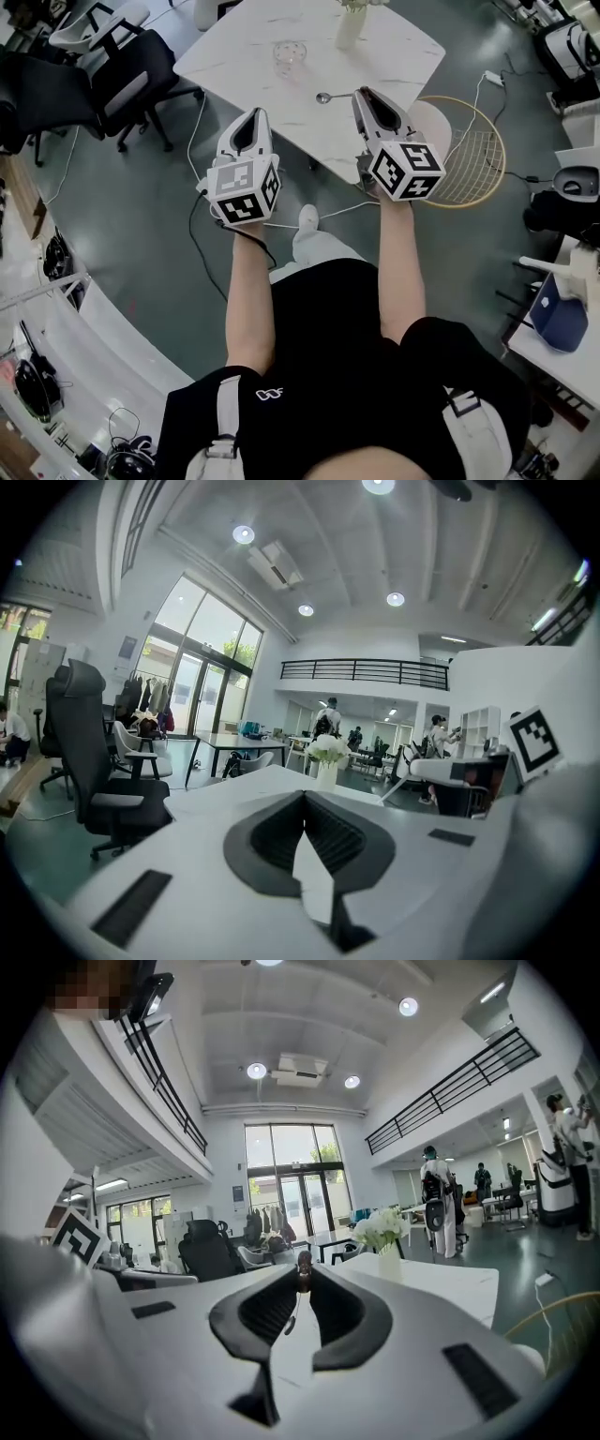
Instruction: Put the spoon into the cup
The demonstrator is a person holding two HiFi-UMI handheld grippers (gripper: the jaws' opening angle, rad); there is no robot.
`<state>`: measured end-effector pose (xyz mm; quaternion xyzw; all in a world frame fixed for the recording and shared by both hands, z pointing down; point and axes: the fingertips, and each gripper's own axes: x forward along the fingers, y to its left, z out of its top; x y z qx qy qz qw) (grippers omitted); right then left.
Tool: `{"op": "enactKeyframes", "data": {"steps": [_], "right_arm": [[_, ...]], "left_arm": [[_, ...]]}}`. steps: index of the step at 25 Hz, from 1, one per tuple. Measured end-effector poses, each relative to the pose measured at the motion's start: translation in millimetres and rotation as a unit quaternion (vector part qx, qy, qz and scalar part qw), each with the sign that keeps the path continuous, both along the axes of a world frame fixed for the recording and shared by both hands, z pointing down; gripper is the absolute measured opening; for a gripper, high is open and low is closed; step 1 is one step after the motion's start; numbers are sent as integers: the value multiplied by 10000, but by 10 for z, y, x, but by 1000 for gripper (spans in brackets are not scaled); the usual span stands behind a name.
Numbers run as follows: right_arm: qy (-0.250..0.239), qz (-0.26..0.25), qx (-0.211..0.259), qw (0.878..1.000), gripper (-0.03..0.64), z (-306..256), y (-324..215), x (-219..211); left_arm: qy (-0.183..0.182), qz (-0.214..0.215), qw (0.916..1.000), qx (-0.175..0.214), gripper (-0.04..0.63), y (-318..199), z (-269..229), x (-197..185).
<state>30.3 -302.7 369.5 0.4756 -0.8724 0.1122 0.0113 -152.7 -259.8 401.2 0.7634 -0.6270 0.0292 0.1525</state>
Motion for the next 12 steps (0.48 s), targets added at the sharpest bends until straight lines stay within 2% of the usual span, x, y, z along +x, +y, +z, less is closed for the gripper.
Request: {"op": "enactKeyframes", "data": {"steps": [6, 12], "right_arm": [[-106, 29, 21, 9999, 49, -6, -534, 117], [-111, -109, -82, 9998, 49, 89, -741, 54]], "left_arm": [[-49, 29, 10000, 41, 17, -485, -20, 117], [5, -141, 9999, -70, 17, -655, 79, 39]]}}
